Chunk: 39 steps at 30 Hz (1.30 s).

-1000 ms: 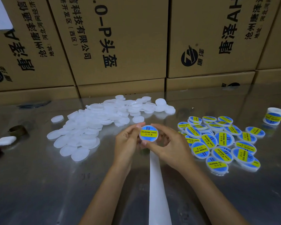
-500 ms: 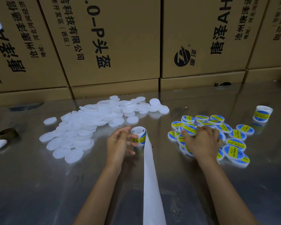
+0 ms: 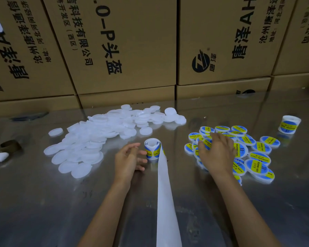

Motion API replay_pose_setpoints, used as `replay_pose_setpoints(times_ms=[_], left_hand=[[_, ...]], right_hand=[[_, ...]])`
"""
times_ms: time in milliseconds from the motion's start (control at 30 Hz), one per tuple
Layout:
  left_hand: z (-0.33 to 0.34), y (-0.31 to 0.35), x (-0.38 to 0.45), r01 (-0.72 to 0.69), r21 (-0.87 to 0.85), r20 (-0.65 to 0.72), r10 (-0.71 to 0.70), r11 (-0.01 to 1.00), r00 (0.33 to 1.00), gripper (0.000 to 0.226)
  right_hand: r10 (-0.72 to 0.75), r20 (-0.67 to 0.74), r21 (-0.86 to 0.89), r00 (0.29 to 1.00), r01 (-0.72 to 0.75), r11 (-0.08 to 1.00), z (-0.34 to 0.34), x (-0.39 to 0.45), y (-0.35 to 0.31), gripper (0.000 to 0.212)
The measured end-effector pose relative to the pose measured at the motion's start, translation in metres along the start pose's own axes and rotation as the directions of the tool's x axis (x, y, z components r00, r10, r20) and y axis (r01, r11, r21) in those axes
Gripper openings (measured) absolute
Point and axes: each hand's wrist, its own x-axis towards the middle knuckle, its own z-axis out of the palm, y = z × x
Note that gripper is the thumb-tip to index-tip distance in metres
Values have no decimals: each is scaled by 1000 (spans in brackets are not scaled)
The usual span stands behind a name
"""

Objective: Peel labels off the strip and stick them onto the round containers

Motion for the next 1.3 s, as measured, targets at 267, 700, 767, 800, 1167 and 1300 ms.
replay_pose_setpoints(times_ms=[267,700,767,800,1167,1300], left_hand=[[10,-8,10,-3,70,69,-2,998,998,25],[40,-20,124,-320,696,246,205,642,947,42],[47,-20,134,-334,715,261,208,614,943,35],[48,-20,137,-341,723,253,229,600,940,26],[33,-20,121,-301,497,-78,387,814,919,9],[17,-20,97,-161,34,-226,164,986,960,9]], right_hand=[[-335,76,355,939,289,889,27,-37,-41,32],[-191,280,598,941,-15,801,49,-22,-44,36],[-189,288,606,939,-26,795,51,-21,-43,36],[-191,289,608,938,-26,793,52,-21,-43,36],[-308,437,637,845,-48,770,56,-21,-39,46],[-326,480,640,814,-70,765,58,-21,-38,49]])
